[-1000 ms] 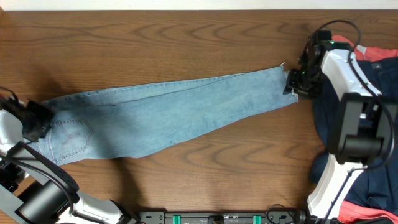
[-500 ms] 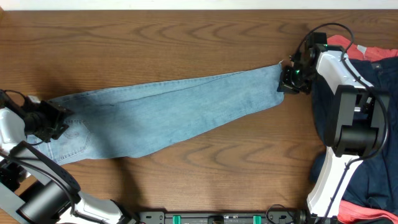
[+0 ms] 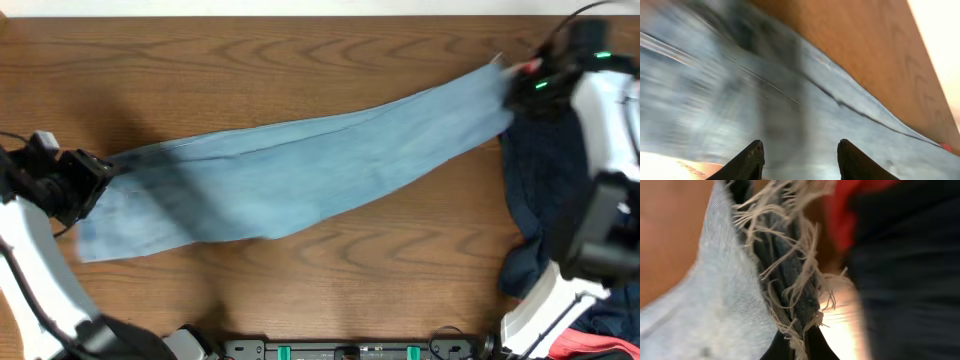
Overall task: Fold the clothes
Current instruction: 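Carry the hem end with the right gripper leftward over the waistband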
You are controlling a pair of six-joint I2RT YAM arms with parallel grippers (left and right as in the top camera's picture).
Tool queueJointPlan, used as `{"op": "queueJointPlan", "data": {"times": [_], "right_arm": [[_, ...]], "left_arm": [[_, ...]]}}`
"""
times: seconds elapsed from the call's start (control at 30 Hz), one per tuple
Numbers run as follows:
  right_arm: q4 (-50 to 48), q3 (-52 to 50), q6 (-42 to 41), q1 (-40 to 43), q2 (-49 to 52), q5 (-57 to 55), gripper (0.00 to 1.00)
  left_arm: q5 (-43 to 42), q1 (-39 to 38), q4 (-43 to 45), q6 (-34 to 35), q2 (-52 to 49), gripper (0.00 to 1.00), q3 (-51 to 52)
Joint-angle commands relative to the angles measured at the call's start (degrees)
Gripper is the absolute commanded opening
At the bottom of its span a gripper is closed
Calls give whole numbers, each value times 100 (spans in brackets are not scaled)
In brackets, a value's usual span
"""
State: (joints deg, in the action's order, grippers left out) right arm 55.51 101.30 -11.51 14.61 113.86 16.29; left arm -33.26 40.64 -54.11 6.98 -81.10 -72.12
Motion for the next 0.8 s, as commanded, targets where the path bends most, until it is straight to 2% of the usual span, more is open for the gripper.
{"op": "queueJointPlan", "data": {"times": [0.0, 0.17, 0.27, 0.37, 0.47, 0.77], "right_arm": [[4, 282, 44, 192, -579, -210, 1], [-2, 286, 240, -61, -870, 415, 1], [-35, 286, 223, -549, -946, 1261, 1], [-225, 286, -109, -1244, -973, 1526, 1], [-479, 286, -424, -2124, -966, 1375, 1], [-1062, 284, -949, -4614, -846, -511, 1]], "left_arm": [[-9, -11, -72, -122, 361, 49, -76], [151, -11, -234, -118, 603, 49, -76], [129, -11, -310, -83, 625, 49, -76], [-105, -13, -330, 103, 627, 50, -79], [-197, -11, -428, 101, 632, 50, -151], [-195, -11, -1368, 98, 638, 50, -1069]]}}
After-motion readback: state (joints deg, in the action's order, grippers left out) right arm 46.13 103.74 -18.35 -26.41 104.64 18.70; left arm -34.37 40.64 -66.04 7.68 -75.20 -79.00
